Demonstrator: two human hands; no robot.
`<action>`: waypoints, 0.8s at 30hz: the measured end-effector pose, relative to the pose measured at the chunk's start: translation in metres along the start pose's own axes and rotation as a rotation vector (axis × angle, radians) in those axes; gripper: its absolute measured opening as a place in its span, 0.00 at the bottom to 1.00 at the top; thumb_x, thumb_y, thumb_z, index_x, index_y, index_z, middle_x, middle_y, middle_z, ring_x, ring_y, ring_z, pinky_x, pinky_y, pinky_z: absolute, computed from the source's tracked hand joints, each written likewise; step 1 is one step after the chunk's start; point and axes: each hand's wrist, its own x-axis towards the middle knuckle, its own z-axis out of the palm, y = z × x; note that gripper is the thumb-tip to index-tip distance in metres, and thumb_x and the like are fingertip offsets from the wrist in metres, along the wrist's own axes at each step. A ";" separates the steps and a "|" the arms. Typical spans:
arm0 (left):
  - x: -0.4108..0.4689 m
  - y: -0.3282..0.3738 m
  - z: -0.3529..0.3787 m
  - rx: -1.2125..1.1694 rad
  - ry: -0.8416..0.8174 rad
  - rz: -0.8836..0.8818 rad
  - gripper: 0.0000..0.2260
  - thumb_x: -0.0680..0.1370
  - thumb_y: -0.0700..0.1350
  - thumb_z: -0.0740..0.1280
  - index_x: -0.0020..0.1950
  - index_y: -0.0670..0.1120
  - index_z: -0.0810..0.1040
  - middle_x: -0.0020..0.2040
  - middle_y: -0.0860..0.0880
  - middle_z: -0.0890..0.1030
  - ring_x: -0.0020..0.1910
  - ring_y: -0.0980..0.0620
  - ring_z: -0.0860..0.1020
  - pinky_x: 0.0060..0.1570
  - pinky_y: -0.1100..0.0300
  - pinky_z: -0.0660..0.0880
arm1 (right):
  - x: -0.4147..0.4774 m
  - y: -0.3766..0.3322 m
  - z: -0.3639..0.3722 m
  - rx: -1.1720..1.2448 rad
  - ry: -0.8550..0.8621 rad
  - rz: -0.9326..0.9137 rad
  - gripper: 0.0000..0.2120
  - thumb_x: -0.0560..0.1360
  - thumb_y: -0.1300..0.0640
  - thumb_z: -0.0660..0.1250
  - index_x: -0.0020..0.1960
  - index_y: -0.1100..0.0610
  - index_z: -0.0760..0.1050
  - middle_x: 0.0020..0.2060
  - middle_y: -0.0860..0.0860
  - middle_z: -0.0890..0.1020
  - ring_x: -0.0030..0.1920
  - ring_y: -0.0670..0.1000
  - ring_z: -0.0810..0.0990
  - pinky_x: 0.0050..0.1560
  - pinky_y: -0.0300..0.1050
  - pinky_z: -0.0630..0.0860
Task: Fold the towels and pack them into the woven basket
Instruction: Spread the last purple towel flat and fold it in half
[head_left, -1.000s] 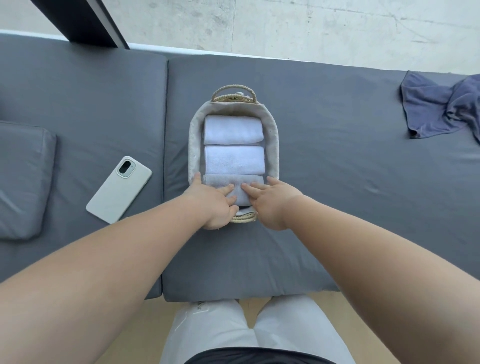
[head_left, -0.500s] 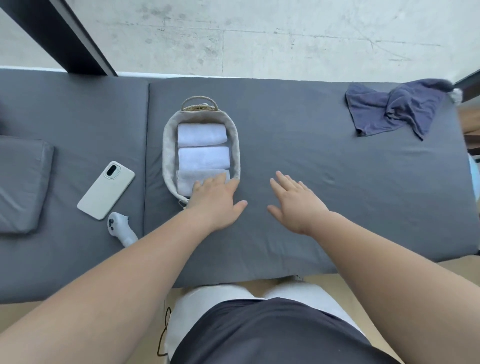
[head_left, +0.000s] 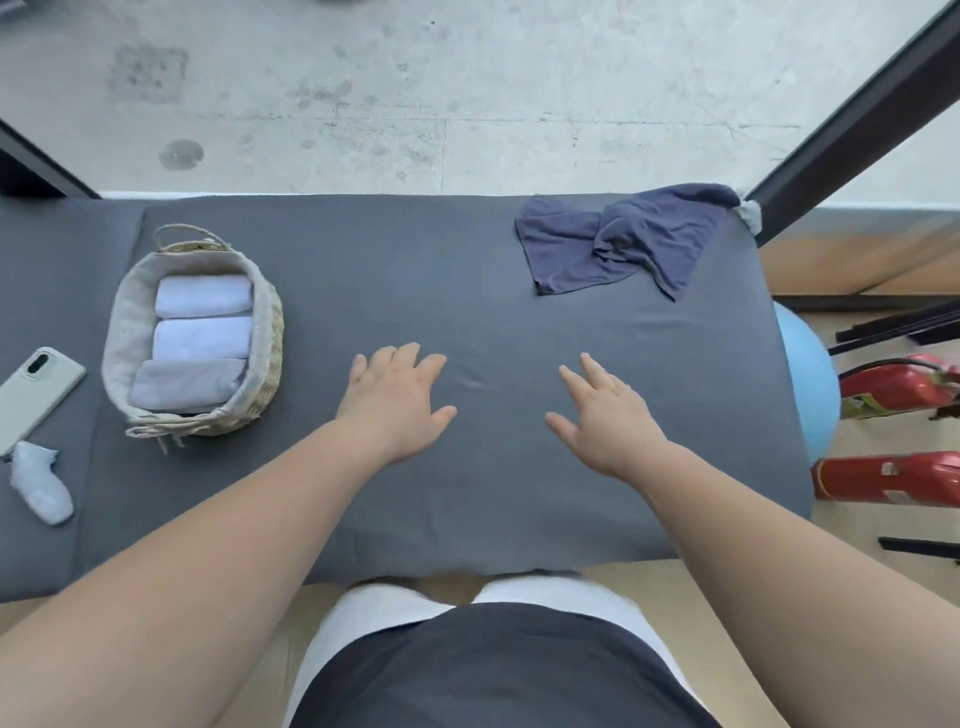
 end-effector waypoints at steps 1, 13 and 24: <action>0.001 0.014 -0.004 -0.009 0.005 -0.008 0.30 0.78 0.65 0.58 0.77 0.55 0.60 0.78 0.46 0.61 0.75 0.43 0.60 0.74 0.42 0.56 | -0.003 0.016 -0.005 0.003 -0.005 0.016 0.34 0.81 0.37 0.56 0.82 0.49 0.51 0.82 0.53 0.47 0.80 0.56 0.52 0.79 0.55 0.54; 0.070 0.114 0.004 -0.073 -0.088 0.054 0.30 0.79 0.64 0.59 0.78 0.54 0.59 0.79 0.46 0.59 0.76 0.43 0.60 0.75 0.44 0.56 | 0.015 0.132 -0.021 0.018 -0.048 0.204 0.33 0.81 0.37 0.57 0.81 0.48 0.55 0.82 0.53 0.49 0.79 0.57 0.55 0.77 0.55 0.57; 0.211 0.221 0.019 0.001 -0.122 0.022 0.29 0.79 0.63 0.60 0.76 0.52 0.63 0.78 0.45 0.59 0.74 0.42 0.61 0.73 0.43 0.58 | 0.137 0.235 -0.041 -0.025 -0.072 0.039 0.33 0.81 0.38 0.58 0.81 0.49 0.55 0.82 0.55 0.49 0.81 0.57 0.50 0.78 0.58 0.53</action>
